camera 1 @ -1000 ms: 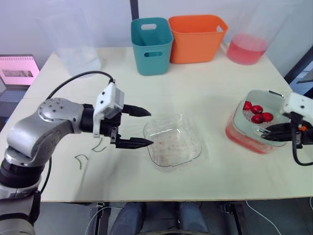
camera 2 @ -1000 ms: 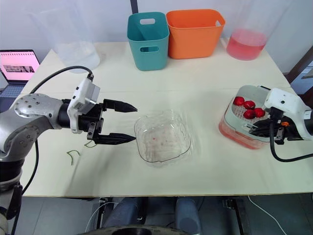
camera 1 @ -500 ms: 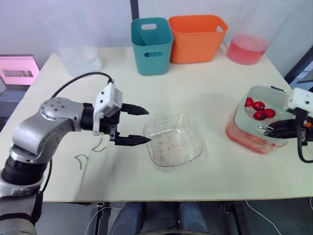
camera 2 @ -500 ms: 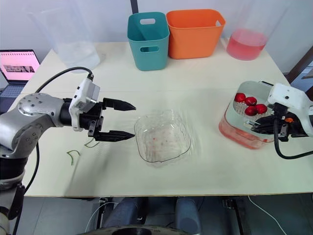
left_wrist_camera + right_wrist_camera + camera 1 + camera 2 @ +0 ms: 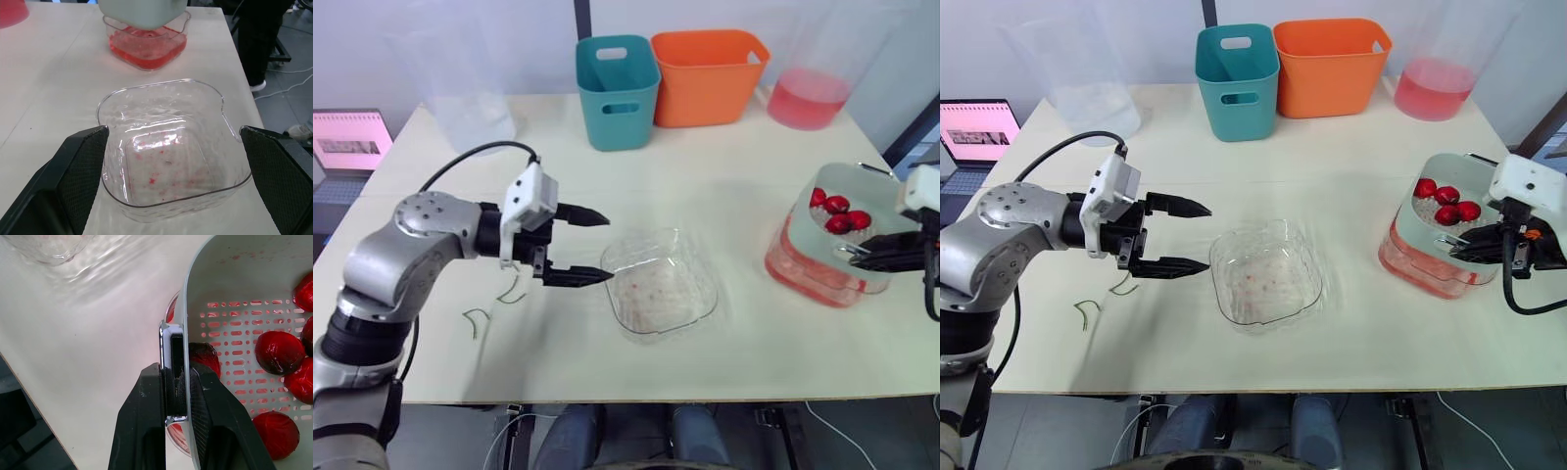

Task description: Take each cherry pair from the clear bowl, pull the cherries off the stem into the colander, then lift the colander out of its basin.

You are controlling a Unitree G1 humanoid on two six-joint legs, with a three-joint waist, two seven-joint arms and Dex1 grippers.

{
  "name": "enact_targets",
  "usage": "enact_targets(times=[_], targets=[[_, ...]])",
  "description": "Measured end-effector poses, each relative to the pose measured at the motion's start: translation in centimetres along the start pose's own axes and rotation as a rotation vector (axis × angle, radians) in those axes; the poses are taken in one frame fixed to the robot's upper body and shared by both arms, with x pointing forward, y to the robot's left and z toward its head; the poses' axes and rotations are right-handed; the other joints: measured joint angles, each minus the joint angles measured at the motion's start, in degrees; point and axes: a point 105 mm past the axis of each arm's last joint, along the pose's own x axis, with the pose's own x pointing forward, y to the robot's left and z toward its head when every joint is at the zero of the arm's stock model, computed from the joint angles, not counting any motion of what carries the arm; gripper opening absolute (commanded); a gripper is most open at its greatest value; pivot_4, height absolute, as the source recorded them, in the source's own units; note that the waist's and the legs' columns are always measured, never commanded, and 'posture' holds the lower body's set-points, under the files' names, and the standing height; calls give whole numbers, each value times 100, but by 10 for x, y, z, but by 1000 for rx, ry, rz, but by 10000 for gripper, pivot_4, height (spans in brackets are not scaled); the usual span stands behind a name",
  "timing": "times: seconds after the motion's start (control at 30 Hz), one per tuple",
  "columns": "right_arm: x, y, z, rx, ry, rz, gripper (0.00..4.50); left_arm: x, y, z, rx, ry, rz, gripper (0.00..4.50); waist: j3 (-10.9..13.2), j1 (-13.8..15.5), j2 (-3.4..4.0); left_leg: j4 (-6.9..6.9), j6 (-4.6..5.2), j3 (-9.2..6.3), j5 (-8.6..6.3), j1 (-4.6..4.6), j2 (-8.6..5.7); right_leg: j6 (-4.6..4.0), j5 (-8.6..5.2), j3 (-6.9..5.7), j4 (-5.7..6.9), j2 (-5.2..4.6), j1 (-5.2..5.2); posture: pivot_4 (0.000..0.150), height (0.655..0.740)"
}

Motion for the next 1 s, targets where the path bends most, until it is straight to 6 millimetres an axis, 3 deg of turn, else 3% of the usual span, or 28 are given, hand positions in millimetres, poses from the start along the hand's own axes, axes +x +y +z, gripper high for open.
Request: enact_targets(times=[0.8, 1.0], targets=[[1, -1, 0, 6, -3, -16, 1878, 0, 4, 2, 15, 2, 5, 45000, 0, -2, 0, 0, 0, 0, 0, 0, 0, 0, 0, 0, 0, 0, 0, 1500, 7400], [1, -4, 8, -17, -37, -30, 1878, -4, 14, 2, 24, 17, 39, 45000, 0, -19, 0, 1, 0, 2, 0, 0, 0, 0, 0, 0, 1, 0, -1, 1500, 7400]])
